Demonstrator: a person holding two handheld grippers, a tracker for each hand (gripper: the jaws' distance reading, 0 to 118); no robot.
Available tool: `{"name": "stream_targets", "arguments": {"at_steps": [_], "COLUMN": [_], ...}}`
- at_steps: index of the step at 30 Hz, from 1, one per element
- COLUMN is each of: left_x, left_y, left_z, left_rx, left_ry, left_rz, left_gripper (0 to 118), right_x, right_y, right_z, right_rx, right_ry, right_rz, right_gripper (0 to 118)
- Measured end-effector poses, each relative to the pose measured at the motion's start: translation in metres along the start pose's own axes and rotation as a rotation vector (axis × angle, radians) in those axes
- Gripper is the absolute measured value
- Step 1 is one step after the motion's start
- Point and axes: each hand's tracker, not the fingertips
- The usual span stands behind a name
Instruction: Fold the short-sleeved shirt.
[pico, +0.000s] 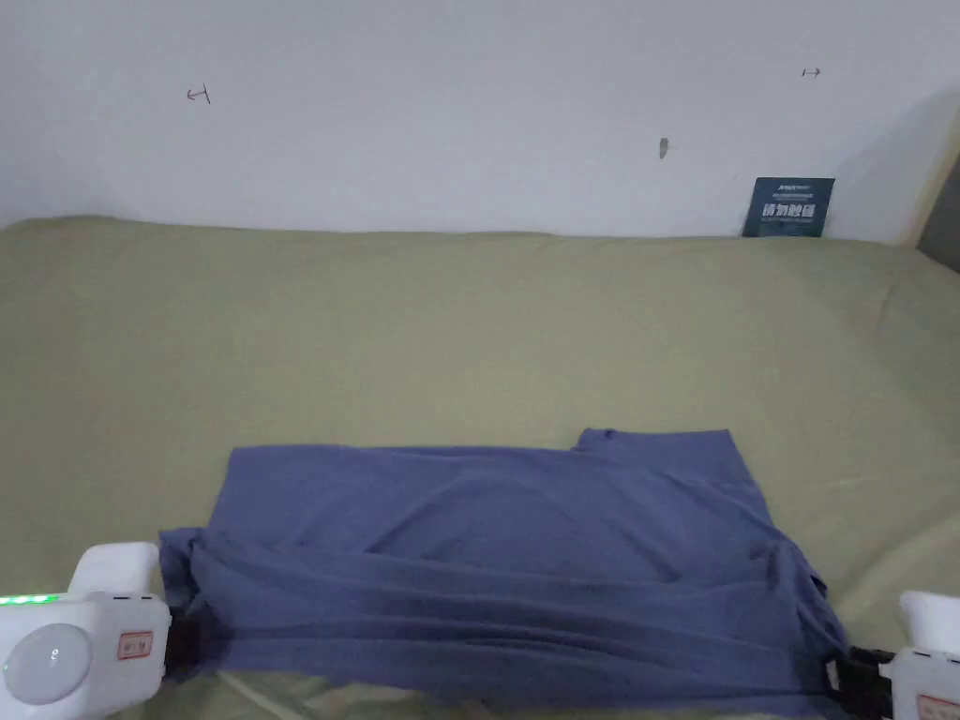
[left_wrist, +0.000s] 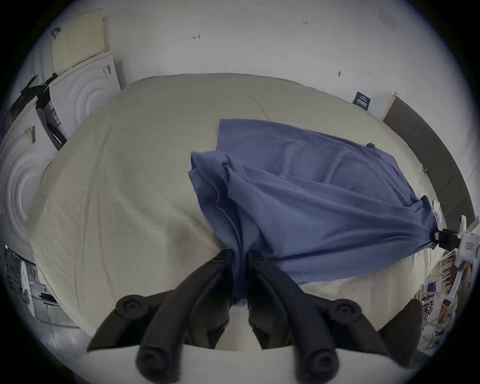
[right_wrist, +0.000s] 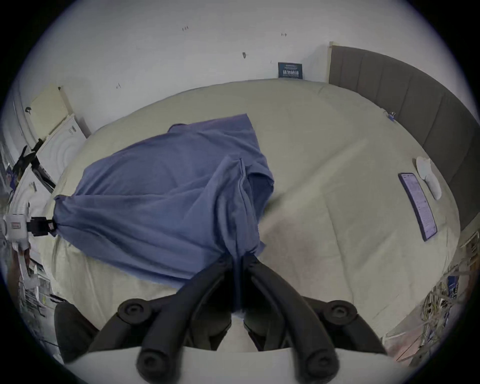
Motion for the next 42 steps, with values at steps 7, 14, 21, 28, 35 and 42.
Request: {"name": "stream_targets", "arguments": {"at_steps": [7,14,21,28,35,42], "left_x": [-0.022,-0.029,-0.028,-0.017,-0.013,-0.017], "left_y": [-0.063,-0.092,-0.059,0.028,0.096,0.109], "left_z": [0.045,0.048,0.073,0.015,-0.069,-0.146], "left_rx": [-0.019,-0.031,0.080,0.120,0.057,-0.090], "left_ry": [-0.020,-0.055,0.017,0.042,0.067,0.151], "left_rz": [0.052,0.068,0.052,0.011,0.021,-0.023], "left_gripper": [13,16,108,0,41,113], "right_x": [0.000,-0.006,-0.011,-0.027,-0.029,-0.018], "right_y": [-0.057,-0.073,-0.033,0.038,0.078,0.086], "right_z": [0.052,0.053,0.068,0.033,-0.023,-0.063], "right_rx": [-0.018,-0.033,0.048,0.129,0.097,0.036], "right_ry": [0.032,0.037,-0.018,-0.033,-0.034,-0.062], "right_rz": [-0.004,-0.010,0.042,0.074,0.085,0.094], "right_gripper": [5,20,107,0,0,0]}}
